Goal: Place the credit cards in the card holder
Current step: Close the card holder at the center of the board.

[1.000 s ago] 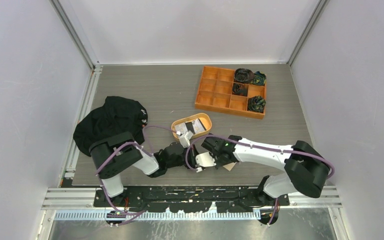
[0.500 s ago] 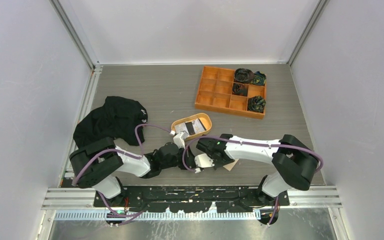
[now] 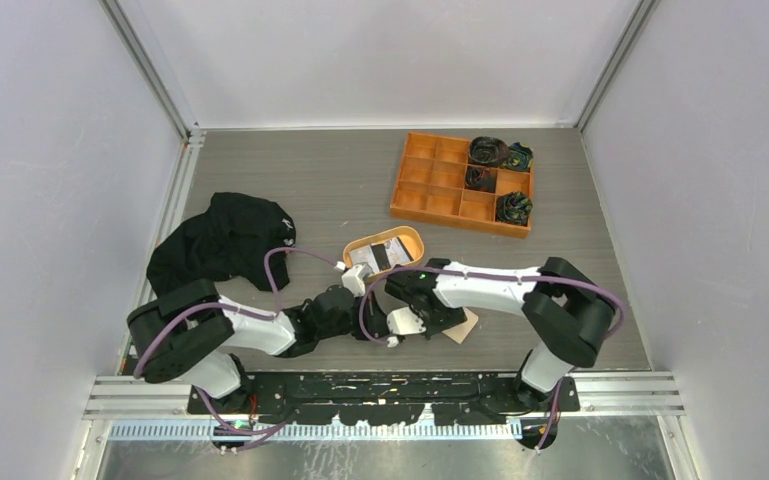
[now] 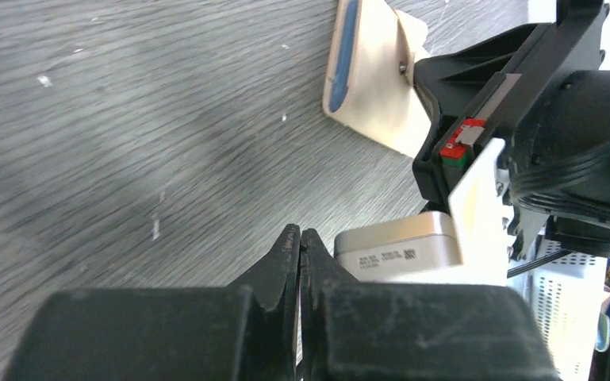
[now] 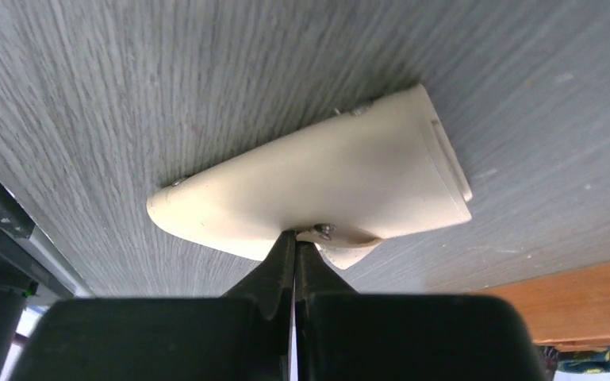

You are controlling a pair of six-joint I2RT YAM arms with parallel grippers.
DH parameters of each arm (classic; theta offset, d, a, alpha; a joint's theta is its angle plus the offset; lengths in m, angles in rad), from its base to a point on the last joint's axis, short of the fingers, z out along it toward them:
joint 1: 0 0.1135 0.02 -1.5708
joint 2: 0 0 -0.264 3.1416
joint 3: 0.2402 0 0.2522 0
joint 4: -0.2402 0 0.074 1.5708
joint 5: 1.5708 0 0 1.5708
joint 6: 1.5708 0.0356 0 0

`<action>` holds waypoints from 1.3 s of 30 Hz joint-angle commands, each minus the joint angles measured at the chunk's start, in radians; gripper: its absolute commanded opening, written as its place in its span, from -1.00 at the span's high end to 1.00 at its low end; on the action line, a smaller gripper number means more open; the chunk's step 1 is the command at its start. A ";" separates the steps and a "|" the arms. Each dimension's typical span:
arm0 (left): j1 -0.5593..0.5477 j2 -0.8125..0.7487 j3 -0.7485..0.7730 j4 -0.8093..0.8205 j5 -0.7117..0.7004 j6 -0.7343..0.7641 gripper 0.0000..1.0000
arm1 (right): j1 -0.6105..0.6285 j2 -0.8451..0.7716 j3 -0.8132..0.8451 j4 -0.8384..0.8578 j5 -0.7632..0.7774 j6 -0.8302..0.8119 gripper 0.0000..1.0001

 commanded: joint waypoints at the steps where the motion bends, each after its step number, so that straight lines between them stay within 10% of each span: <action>1: -0.005 -0.140 -0.010 -0.048 -0.030 0.048 1.00 | 0.017 0.125 0.016 -0.026 -0.123 -0.028 0.98; 13: -0.005 -0.583 -0.033 -0.585 -0.271 0.132 1.00 | -0.004 0.239 0.150 -0.076 -0.134 -0.121 0.98; 39: -0.005 -0.693 -0.044 -0.641 -0.240 0.119 1.00 | -0.201 0.549 0.473 -0.338 -0.311 -0.577 0.89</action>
